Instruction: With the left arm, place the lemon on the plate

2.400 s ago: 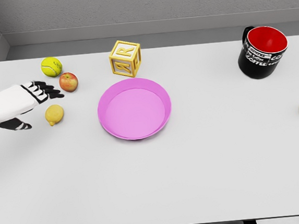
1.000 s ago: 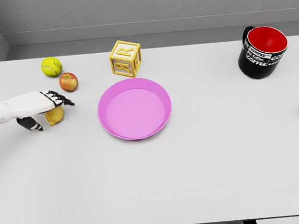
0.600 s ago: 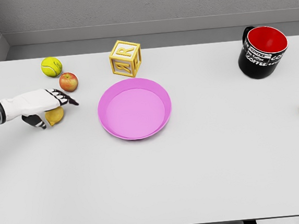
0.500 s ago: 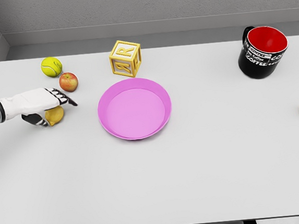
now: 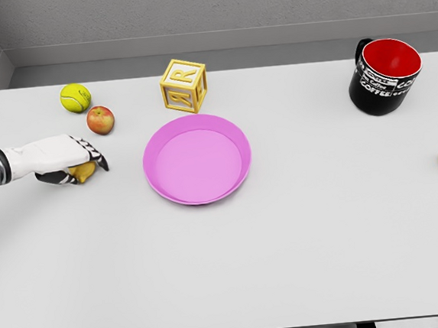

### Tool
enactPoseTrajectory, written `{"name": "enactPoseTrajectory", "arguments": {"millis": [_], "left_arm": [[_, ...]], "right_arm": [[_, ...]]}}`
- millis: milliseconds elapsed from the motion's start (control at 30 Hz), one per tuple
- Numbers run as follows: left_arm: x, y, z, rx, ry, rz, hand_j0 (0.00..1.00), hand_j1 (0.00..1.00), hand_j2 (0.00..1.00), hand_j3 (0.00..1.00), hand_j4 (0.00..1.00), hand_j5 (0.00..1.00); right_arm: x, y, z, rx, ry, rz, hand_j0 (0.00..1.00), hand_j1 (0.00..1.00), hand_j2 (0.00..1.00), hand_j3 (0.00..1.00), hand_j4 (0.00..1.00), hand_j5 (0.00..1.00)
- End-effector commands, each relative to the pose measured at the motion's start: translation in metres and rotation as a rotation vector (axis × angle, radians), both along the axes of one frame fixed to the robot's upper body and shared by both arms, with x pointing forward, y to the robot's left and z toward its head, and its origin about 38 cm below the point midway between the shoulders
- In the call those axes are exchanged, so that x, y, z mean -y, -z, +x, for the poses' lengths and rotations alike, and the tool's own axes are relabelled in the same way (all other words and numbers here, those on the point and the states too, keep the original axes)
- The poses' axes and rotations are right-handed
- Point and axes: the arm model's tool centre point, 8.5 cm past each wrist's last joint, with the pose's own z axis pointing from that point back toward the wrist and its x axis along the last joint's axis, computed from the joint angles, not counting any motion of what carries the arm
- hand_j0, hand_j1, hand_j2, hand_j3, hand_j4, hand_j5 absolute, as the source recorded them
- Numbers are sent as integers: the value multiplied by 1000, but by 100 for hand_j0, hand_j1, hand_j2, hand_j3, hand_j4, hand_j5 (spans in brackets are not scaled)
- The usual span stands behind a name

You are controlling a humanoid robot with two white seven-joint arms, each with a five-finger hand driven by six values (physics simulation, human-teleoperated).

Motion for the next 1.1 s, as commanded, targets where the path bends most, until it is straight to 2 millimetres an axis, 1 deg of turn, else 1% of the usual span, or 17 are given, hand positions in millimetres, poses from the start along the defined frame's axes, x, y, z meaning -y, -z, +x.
{"name": "enactPoseTrajectory", "arguments": {"millis": [0,67,100,200,267,333,433,533,633,733,767,933,1000,1067], "left_arm": [[-1,0,0,-1,-3,-3,53,53,53,53,53,53],[-1,-1,0,0,-4,-4,48,48,48,48,48,48],[-1,-1,0,1,-5,-3,48,48,48,48,48,48],[-3,-5,2,8,-11,-9,47,47,47,47,47,47],[-4,-16,6,31,-16,-20,46,46,46,46,46,46],[-3,-18,6,33,-15,-23,46,46,46,46,46,46],[10,-29,8,58,24,-38,46,46,46,46,46,46],[24,-36,7,74,61,-55,46,46,46,46,46,46],[30,-44,8,95,76,-73,46,46,46,46,46,46],[45,-54,4,119,123,-92,46,46,46,46,46,46],[49,-55,3,120,132,-98,46,46,46,46,46,46],[55,-57,5,126,142,-107,46,46,46,46,46,46],[68,-54,6,123,165,-122,46,46,46,46,46,46],[76,-53,6,123,177,-131,46,46,46,46,46,46]], "right_arm": [[0,0,0,0,1,0,100,100,100,100,100,100],[0,0,0,0,1,0,100,100,100,100,100,100],[0,0,0,0,1,0,100,100,100,100,100,100],[0,0,0,0,1,1,100,100,100,100,100,100],[0,0,0,0,1,0,100,100,100,100,100,100],[0,0,0,0,1,0,100,100,100,100,100,100],[0,0,0,0,1,0,100,100,100,100,100,100],[0,0,0,0,1,0,100,100,100,100,100,100],[0,0,0,0,1,0,100,100,100,100,100,100],[0,0,0,0,1,1,100,100,100,100,100,100],[0,0,0,0,1,1,100,100,100,100,100,100],[0,0,0,0,1,0,100,100,100,100,100,100],[0,0,0,0,1,0,100,100,100,100,100,100],[0,0,0,0,1,0,100,100,100,100,100,100]]}}
